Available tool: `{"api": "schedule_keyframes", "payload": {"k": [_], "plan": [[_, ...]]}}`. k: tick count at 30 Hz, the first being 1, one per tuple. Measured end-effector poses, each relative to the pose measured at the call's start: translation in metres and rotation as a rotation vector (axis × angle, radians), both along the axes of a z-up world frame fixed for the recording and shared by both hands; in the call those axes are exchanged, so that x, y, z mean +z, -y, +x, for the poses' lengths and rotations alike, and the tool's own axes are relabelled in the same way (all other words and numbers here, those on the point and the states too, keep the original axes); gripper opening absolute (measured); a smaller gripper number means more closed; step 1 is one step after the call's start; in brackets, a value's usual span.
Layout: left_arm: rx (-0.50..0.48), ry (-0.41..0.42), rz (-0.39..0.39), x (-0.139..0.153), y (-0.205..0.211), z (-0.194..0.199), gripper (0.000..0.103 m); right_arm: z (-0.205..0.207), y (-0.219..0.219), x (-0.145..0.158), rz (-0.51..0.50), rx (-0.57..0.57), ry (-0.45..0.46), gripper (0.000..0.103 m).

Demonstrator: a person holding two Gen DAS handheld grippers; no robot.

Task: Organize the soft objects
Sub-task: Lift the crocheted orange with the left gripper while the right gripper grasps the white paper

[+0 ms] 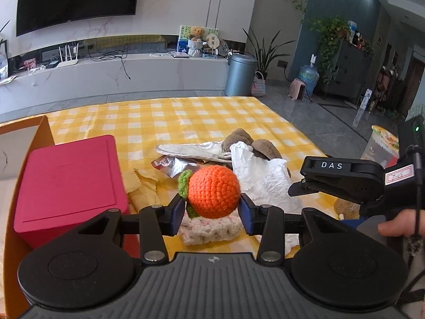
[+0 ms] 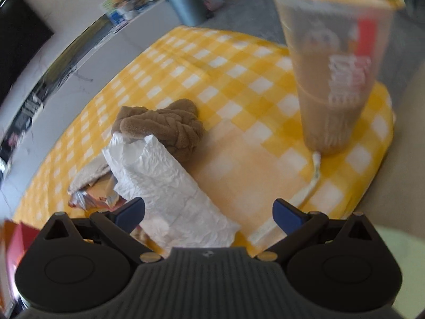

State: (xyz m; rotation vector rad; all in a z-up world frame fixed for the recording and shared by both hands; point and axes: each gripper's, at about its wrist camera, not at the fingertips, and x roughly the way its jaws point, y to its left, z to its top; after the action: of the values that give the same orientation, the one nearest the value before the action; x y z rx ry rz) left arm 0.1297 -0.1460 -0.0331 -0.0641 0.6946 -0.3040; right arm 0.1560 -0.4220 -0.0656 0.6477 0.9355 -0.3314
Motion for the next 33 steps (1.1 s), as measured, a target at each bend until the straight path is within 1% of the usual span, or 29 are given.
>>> {"api": "schedule_keyframes", "payload": {"k": [2, 4, 6, 7, 8, 10, 11, 13, 14, 16, 18, 19, 23, 24, 25, 26, 27, 28, 29, 30, 31, 33], "plan": [[0.013, -0.003, -0.011, 0.001, -0.005, 0.001, 0.049, -0.001, -0.006, 0.0, -0.014, -0.074, -0.01, 0.1], [0.02, 0.001, -0.026, 0.002, -0.011, 0.002, 0.049, 0.002, -0.01, -0.001, -0.005, -0.094, 0.022, 0.1], [0.024, -0.002, -0.041, 0.001, -0.016, 0.003, 0.049, 0.01, -0.016, -0.003, -0.005, -0.088, 0.019, 0.1], [0.024, -0.004, -0.048, 0.001, -0.019, 0.004, 0.049, 0.015, -0.019, -0.001, -0.024, -0.05, 0.019, 0.1], [0.025, -0.006, -0.054, 0.0, -0.021, 0.004, 0.049, 0.022, -0.024, 0.0, -0.056, 0.015, 0.019, 0.1], [0.023, -0.008, -0.062, -0.001, -0.026, 0.003, 0.049, 0.032, -0.039, 0.0, -0.155, 0.178, 0.006, 0.1], [0.023, -0.008, -0.067, -0.001, -0.028, 0.002, 0.049, 0.034, -0.045, -0.002, -0.206, 0.239, -0.007, 0.1], [0.025, -0.009, -0.079, -0.001, -0.03, 0.004, 0.049, 0.038, -0.052, -0.008, -0.266, 0.281, -0.044, 0.1], [0.026, -0.008, -0.086, -0.002, -0.032, 0.004, 0.049, 0.04, -0.051, -0.011, -0.27, 0.29, -0.06, 0.1], [0.026, -0.01, -0.099, -0.003, -0.034, 0.006, 0.049, 0.044, -0.051, -0.015, -0.266, 0.324, -0.064, 0.1], [0.023, -0.017, -0.107, -0.004, -0.035, 0.006, 0.049, 0.045, -0.054, -0.015, -0.284, 0.355, -0.05, 0.094], [0.019, -0.02, -0.109, -0.005, -0.035, 0.006, 0.049, 0.045, -0.056, -0.014, -0.295, 0.369, -0.047, 0.087], [0.007, -0.017, -0.111, -0.005, -0.034, 0.005, 0.049, 0.047, -0.07, -0.019, -0.279, 0.457, -0.053, 0.083], [0.004, -0.016, -0.11, -0.005, -0.034, 0.004, 0.049, 0.048, -0.073, -0.019, -0.287, 0.473, -0.052, 0.08], [0.004, -0.014, -0.108, -0.005, -0.034, 0.004, 0.049, 0.047, -0.075, -0.019, -0.297, 0.483, -0.041, 0.071], [0.004, -0.013, -0.104, -0.005, -0.034, 0.003, 0.049, 0.046, -0.075, -0.019, -0.302, 0.489, -0.029, 0.052], [0.004, -0.012, -0.099, -0.005, -0.033, 0.003, 0.049, 0.046, -0.075, -0.019, -0.303, 0.488, -0.032, 0.041], [0.004, -0.012, -0.095, -0.005, -0.032, 0.002, 0.049, 0.046, -0.074, -0.02, -0.303, 0.478, -0.042, 0.023], [0.005, -0.013, -0.092, -0.005, -0.031, 0.002, 0.049, 0.045, -0.072, -0.02, -0.3, 0.472, -0.044, 0.018], [0.004, -0.014, -0.091, -0.005, -0.03, 0.001, 0.049, 0.044, -0.071, -0.019, -0.294, 0.478, -0.034, 0.016], [0.003, -0.015, -0.091, -0.005, -0.03, 0.001, 0.049, 0.041, -0.069, -0.018, -0.279, 0.487, -0.017, 0.011], [-0.002, -0.016, -0.097, -0.005, -0.029, 0.001, 0.049, 0.034, -0.067, -0.011, -0.241, 0.493, 0.019, 0.009]]}}
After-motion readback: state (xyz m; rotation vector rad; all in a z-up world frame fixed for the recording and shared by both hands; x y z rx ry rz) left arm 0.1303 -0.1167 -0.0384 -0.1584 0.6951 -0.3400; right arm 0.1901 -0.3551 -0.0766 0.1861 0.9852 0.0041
